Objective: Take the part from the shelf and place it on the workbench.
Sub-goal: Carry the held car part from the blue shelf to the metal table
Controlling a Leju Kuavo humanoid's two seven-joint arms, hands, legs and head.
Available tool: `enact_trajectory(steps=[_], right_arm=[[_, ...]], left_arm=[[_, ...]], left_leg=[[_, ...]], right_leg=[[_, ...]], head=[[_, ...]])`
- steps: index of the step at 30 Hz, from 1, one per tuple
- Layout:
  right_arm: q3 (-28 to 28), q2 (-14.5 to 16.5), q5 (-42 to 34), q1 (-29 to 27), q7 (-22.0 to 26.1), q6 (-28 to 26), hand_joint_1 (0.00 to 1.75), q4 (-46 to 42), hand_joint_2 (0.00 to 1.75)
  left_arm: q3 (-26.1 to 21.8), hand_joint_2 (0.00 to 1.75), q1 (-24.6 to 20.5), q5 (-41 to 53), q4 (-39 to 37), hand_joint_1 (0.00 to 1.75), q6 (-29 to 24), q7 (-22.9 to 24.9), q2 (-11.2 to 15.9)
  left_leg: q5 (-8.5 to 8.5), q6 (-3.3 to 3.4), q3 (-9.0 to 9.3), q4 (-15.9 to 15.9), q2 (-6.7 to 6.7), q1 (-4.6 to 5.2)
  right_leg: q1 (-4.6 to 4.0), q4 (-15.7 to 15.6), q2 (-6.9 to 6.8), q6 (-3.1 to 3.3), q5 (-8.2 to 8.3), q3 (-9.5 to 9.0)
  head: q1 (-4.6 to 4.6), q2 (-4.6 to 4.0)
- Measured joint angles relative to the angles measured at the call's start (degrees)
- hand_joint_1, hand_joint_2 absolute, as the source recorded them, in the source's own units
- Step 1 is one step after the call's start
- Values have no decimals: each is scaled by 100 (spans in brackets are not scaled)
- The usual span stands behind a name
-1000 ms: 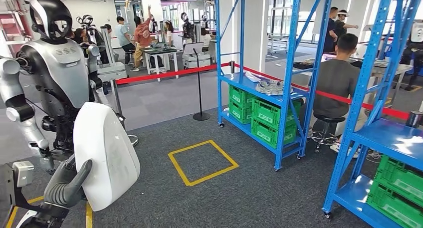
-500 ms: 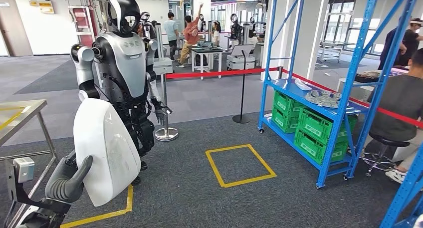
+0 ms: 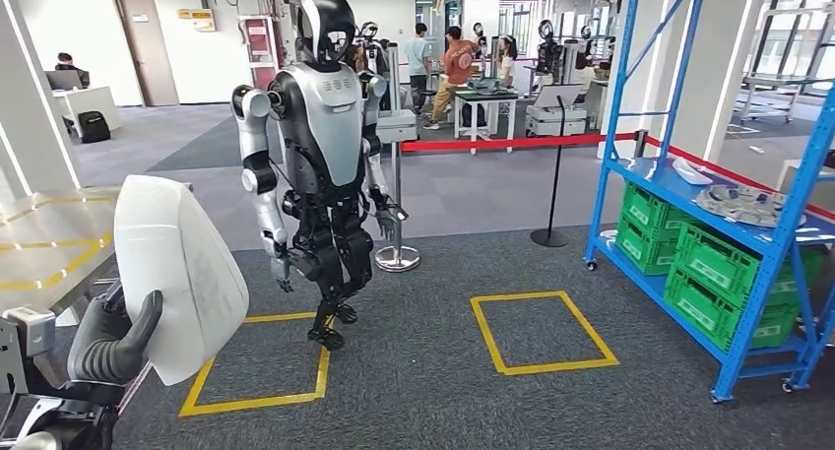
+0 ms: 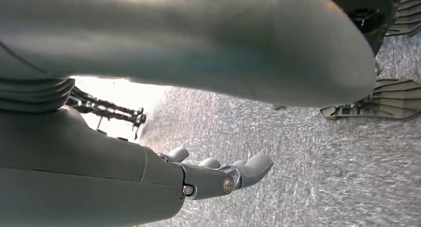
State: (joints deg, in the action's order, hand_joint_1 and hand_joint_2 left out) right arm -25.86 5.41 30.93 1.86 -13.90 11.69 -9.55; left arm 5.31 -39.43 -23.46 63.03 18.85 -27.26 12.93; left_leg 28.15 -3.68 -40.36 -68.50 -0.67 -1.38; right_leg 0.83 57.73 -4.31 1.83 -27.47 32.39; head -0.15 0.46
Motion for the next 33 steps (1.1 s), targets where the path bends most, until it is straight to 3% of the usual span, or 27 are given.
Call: enact_trajectory(steps=[1, 3, 4, 6, 7, 9, 11, 12, 13, 14, 15, 17, 19, 21, 22, 24, 25, 26, 28, 29, 30, 32, 33], right_arm=[[-5, -1, 14, 0, 0, -5, 0, 0, 0], [-8, -6, 50, -2, 7, -10, 0, 0, 0], [-8, -10, 67, -3, 9, -11, 0, 0, 0], [-8, -7, 94, 5, 2, -13, 0, -2, 0], [-8, -6, 106, 12, -2, -13, 0, -3, 0], [-8, -4, 126, 13, 21, -17, 0, -4, 0], [-8, -4, 139, -12, 52, -25, 0, -4, 0], [-8, -3, 146, -25, 58, -27, 0, -4, 0], [-8, -2, 152, -32, 54, -27, 0, -4, 0], [-8, -1, 157, -36, 51, -26, 0, -4, 0], [-8, 0, 168, -38, 52, -23, 0, -4, 0], [-8, -4, 185, -48, 55, -17, 0, -4, 0], [-8, -13, 198, -57, 58, -4, 0, -4, 0], [-8, -15, 207, -53, 56, 13, 0, -4, 0], [-8, -15, 210, -49, 52, 19, 0, -4, 0], [-8, -15, 212, -60, 55, 27, 0, -4, 0], [-8, -17, 213, -71, 55, 28, 0, -4, 0], [-8, -19, 219, -85, 55, 28, 0, -4, 0], [-8, -21, 241, -98, 52, 33, 0, -4, 0], [-8, -21, 254, -99, 52, 38, 0, -4, 0], [-8, -21, 268, -97, 52, 48, 0, -4, 0], [-8, -27, 296, -94, 54, 72, 0, -4, 0], [-8, -33, 311, -94, 54, 86, 0, -4, 0]], left_arm=[[-1, 175, 17, 62, 49, 175, -78, -37, 8], [-6, 175, 88, 163, 188, 175, -197, -87, 28], [-13, 175, 142, 189, 260, 175, -234, -99, 49], [-36, 175, 256, 223, 388, 175, -276, -106, 120], [-50, 175, 298, 235, 452, 175, -288, -112, 155], [-71, 175, 344, 252, 560, 175, -306, -120, 189], [-91, 175, 419, 260, 629, 175, -323, -135, 192], [-101, 175, 482, 265, 658, 175, -328, -146, 197], [-112, 175, 553, 269, 691, 175, -329, -158, 210], [-123, 175, 617, 273, 727, 175, -332, -169, 231], [-136, 175, 669, 275, 766, 175, -336, -182, 258], [-171, 175, 750, 269, 849, 175, -351, -215, 309], [-213, 175, 852, 255, 930, 175, -372, -240, 347], [-271, 175, 996, 244, 1031, 175, -388, -249, 403], [-301, 175, 1067, 241, 1086, 175, -392, -255, 433], [-348, 175, 1153, 239, 1192, 175, -397, -259, 484], [-363, 175, 1190, 238, 1237, 175, -404, -257, 491], [-377, 175, 1233, 238, 1276, 175, -416, -250, 496], [-415, 175, 1362, 237, 1341, 175, -455, -239, 501], [-437, 175, 1423, 237, 1374, 175, -478, -238, 505], [-461, 175, 1469, 236, 1412, 175, -499, -241, 512], [-526, 175, 1532, 225, 1512, 175, -552, -272, 525], [-571, 175, 1567, 216, 1574, 175, -585, -294, 527]], left_leg=[[-156, -32, 185, 375, -170, -6], [-308, 18, 431, 860, -384, 8], [-292, 73, 450, 908, -402, 27], [-294, 196, 435, 894, -229, 35], [-297, 237, 431, 895, -152, 29], [-309, 309, 432, 905, 1, 9], [-310, 352, 428, 906, 168, 15], [-310, 363, 427, 906, 258, 27], [-312, 368, 427, 905, 349, 41], [-315, 369, 428, 904, 439, 55], [-320, 365, 428, 904, 527, 65], [-336, 343, 422, 904, 690, 76], [-358, 290, 403, 912, 827, 64], [-390, 214, 378, 946, 942, 48], [-386, 185, 359, 942, 880, 53], [-206, 147, 220, 688, 544, 83], [-36, 134, 92, 396, 332, 86], [149, 112, -72, 31, 213, 81], [322, 61, -292, -493, 130, 53], [263, 40, -264, -481, 104, 38], [119, 25, -122, -249, 57, 26], [-161, 33, 315, 495, -169, 39], [-227, 73, 468, 760, -256, 55]], right_leg=[[6, 40, -68, -40, -42, -5], [-16, 127, -188, -128, -127, -18], [-31, 147, -248, -163, -154, -31], [-31, 142, -367, -222, -192, -67], [-14, 170, -320, -252, -236, -71], [16, 536, -3, -295, -475, 73], [18, 1306, 313, -296, -813, 440], [8, 1632, 368, -284, -905, 622], [-6, 1782, 393, -261, -893, 730], [-22, 1699, 415, -223, -766, 731], [-43, 1394, 472, -172, -556, 621], [-76, 605, 732, -55, -188, 291], [-96, 217, 876, -12, -85, 114], [-100, 169, 765, -14, -75, 79], [-89, 128, 695, 2, -52, 53], [-58, 40, 537, 54, -6, 2], [-59, 21, 455, 74, 0, -7], [-60, 17, 374, 89, -3, -7], [-58, 23, 207, 92, -16, -4], [-56, 31, 125, 84, -26, -3], [-53, 45, 44, 72, -40, -5], [-63, 99, -101, 20, -92, -9], [-74, 126, -159, -12, -119, -11]], head=[[-3, 0], [-3, 0], [2, 0], [16, 0], [21, 0], [33, 0], [47, 0], [51, 0], [53, 0], [53, 0], [53, 0], [48, 0], [44, 0], [42, 0], [39, 0], [18, 0], [8, 0], [-3, 0], [-9, 0], [-13, 0], [-15, 0], [-21, 0], [-20, 0]])
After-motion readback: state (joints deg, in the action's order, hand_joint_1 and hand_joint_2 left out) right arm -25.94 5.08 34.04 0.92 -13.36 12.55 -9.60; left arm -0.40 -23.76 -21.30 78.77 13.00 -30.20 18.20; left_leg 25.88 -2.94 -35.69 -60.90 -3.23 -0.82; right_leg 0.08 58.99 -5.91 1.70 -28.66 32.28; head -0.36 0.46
